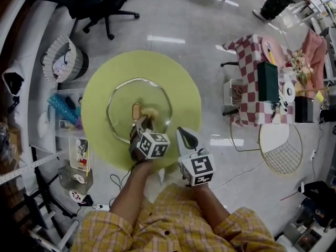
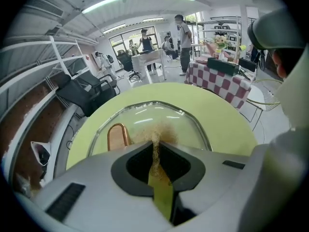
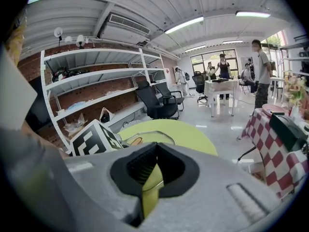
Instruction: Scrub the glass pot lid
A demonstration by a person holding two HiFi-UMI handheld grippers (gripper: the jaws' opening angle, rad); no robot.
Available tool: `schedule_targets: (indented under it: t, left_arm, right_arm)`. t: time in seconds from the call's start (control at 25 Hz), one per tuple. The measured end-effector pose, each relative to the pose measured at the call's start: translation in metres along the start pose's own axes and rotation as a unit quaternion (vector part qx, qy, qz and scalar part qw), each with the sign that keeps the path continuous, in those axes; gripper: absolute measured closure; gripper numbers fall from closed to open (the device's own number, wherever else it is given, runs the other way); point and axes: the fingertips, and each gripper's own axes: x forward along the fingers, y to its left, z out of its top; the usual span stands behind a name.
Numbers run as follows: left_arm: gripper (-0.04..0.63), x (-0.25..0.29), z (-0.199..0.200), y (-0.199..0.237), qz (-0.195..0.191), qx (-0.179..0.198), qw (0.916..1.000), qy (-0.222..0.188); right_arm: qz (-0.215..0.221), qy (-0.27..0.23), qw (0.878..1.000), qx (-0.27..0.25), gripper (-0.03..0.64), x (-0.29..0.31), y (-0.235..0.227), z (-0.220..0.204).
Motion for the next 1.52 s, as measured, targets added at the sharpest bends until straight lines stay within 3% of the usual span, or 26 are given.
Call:
schedule_targets:
  t: [0.8, 1.32, 1.52]
  left_arm:
    - [0.557, 0.004, 0.010, -0.021, -0.027, 0.003, 0.9996, 0.002]
    - [0.557, 0.006, 0.024, -0.039, -0.105, -0.095, 0.9899, 0.003]
    - [0.557, 0.005, 0.027, -0.050, -0.137, -0.136, 0.9811, 0.005]
  right_arm:
    - [-0.013, -0.002, 1.000, 0.006, 0.620, -0.010, -0.010, -0.003]
    - [-0.017, 0.000, 1.000, 0.008, 0.618, -0.007, -0.016, -0.002]
    - [-0.020, -0.001, 1.000, 0.008, 0.618, -0.008, -0.019, -0.002]
